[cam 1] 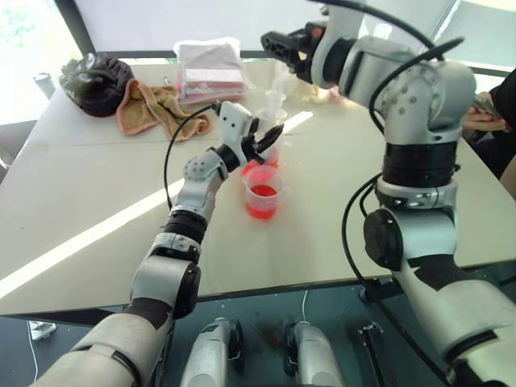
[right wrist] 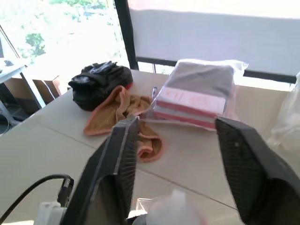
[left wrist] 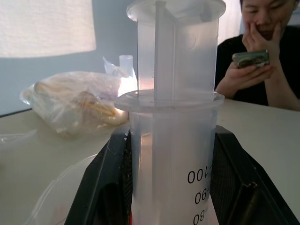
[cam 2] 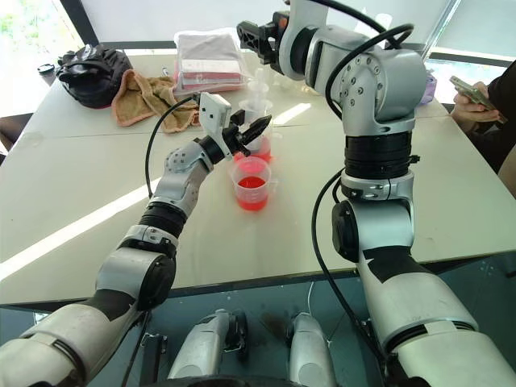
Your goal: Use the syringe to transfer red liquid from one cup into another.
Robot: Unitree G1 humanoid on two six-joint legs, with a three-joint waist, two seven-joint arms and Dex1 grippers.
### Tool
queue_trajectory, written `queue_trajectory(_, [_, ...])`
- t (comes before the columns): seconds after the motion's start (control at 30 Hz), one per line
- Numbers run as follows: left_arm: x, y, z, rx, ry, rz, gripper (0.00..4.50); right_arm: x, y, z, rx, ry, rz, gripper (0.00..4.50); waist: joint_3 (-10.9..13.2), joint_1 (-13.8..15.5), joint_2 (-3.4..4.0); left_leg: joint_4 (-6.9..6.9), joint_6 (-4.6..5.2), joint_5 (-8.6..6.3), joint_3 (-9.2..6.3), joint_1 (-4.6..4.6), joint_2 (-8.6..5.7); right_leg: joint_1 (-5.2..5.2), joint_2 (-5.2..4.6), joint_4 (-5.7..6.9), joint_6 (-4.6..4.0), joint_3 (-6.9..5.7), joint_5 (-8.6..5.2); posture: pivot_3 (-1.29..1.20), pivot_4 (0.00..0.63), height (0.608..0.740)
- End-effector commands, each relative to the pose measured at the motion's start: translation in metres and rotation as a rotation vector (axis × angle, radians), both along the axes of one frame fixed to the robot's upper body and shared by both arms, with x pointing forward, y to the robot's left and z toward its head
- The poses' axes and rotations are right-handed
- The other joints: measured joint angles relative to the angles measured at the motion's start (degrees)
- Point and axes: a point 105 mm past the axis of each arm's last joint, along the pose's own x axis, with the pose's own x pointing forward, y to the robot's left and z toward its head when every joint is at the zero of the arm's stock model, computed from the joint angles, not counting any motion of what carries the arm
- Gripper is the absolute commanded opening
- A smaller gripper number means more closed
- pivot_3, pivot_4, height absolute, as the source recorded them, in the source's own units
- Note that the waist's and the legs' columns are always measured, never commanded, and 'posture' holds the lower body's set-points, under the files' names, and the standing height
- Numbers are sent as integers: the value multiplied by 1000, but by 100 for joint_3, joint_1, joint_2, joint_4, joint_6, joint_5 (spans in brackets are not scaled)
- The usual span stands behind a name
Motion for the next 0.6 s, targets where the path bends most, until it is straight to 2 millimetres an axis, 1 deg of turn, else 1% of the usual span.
queue_trajectory(0.03, [-1,-4,18,-3,-56,-8,1530,-8,-1,11,28,-14,16,2708,0,3,0,0,-1,1,0,0,0,-1,0,2,0,0,0,0,150,740])
queue_trajectory(0.17, [-1,-3,22,-12,-65,1,1530,-12,-5,14,48,-13,29,2708,0,16,0,0,0,0,0,-3,-1,-2,-2,-1,0,0,0,0,150,740])
queue_trajectory(0.37, [1,2,28,-29,-77,21,1530,-19,-18,24,92,-53,30,2708,0,17,0,-1,0,0,0,-4,-1,-3,-2,-1,0,0,0,0,150,740])
queue_trajectory(0.43, [2,4,36,-47,-95,33,1530,-23,-30,31,128,-83,29,2708,0,25,0,-1,0,0,0,-4,-1,-3,-2,-1,0,0,0,0,150,740])
queue_trajectory(0.5, [1,5,49,-79,-112,34,1530,-27,-40,34,160,-100,29,2708,0,40,0,-1,1,0,0,-4,-1,-3,-2,-2,0,0,0,0,150,740])
queue_trajectory(0.6, [-3,6,69,-129,-137,14,1530,-32,-49,30,169,-102,26,2708,0,30,0,-1,2,0,0,-6,-2,-2,-3,-4,0,0,0,0,150,740])
